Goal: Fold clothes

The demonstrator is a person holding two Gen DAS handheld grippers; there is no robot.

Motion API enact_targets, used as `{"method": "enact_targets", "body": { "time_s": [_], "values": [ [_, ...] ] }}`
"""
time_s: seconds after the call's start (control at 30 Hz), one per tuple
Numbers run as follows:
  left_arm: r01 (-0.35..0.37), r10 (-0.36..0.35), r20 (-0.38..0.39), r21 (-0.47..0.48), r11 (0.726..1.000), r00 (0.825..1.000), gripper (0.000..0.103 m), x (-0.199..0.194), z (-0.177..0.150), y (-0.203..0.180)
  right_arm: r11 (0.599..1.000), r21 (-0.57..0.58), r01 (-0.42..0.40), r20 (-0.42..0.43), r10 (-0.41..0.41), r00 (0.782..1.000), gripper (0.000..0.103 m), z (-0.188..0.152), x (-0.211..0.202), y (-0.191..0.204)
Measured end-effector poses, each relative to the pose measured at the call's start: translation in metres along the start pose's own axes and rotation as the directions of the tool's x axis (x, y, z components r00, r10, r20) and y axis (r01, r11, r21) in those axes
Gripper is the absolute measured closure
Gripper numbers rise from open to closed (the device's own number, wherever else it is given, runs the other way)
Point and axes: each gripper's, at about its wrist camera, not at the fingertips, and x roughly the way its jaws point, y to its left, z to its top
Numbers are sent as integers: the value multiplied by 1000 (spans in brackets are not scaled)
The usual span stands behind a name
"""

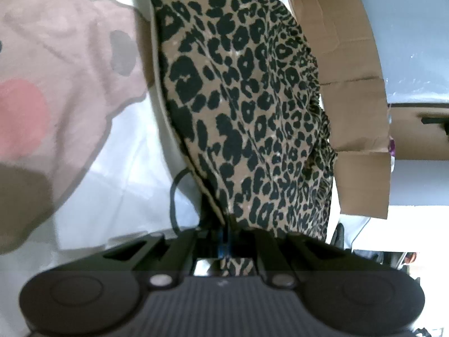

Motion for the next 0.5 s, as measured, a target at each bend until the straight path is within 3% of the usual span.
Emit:
{"method": "enact_targets", "body": {
  "time_s": [0.1,0.13,0.17,0.33,0.5],
  "values": [
    [1,-1,-2,3,1000,1000,101,2,0,-1,1000,3,-12,-11,12,1000,49,0,2,2],
    [-1,1,-4,9,1000,1000,101,3,0,-2,1000,-3,-14,-31,14,999,65,0,3,3],
    [-1,1,-5,10,1000,1000,101,3,0,-3,1000,-7,-11,-55,11,998,90,0,6,4],
    [-15,15,-3,17,1000,1000,101,-2,-1,-5,1000,-27,5,-83,-7,997,101,0,3,12],
    [-30,29,7,49,998,1000,102,-11,-1,-13,997,-60,43,-75,-47,996,103,-3,-7,17]
  ]
}}
